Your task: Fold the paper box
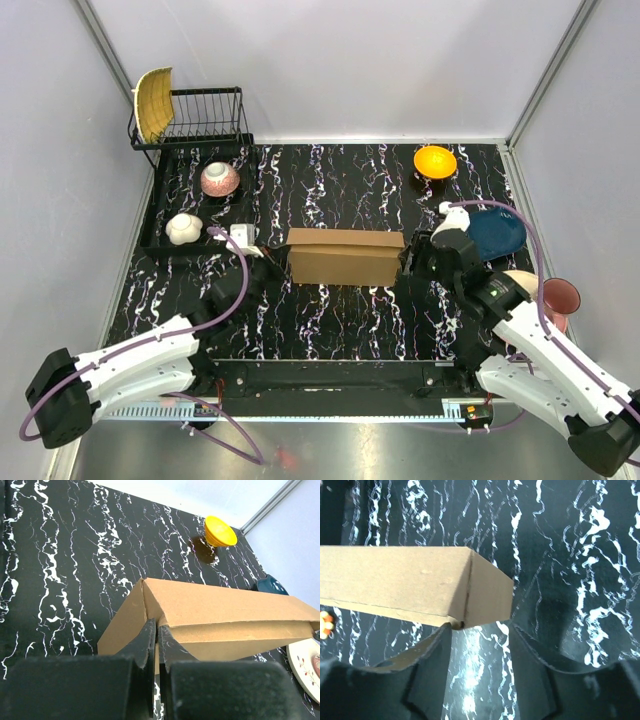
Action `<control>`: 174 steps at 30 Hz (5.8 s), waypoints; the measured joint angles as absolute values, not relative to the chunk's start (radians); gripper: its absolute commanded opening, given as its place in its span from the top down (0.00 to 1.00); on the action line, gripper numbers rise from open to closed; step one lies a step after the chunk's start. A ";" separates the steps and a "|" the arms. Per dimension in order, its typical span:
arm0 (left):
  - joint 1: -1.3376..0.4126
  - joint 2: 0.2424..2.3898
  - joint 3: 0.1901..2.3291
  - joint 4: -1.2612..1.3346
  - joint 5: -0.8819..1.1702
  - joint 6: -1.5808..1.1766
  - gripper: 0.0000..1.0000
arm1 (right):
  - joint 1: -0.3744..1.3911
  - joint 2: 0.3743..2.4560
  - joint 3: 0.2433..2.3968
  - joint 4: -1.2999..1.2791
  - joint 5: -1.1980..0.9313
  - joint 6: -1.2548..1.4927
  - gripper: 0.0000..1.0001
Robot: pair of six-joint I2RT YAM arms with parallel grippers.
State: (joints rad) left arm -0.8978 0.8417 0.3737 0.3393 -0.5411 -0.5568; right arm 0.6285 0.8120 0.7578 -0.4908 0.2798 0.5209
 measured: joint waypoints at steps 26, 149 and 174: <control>-0.905 0.717 0.432 0.015 -0.584 -0.582 0.43 | 0.628 0.939 0.790 -0.334 0.179 0.556 1.00; -0.620 0.830 0.580 0.091 -0.167 -0.600 0.27 | 0.634 0.781 0.705 -0.467 0.179 0.636 0.21; -0.788 0.332 0.351 -0.186 -0.261 -0.688 0.31 | 0.634 0.431 0.508 -0.576 0.032 0.756 0.10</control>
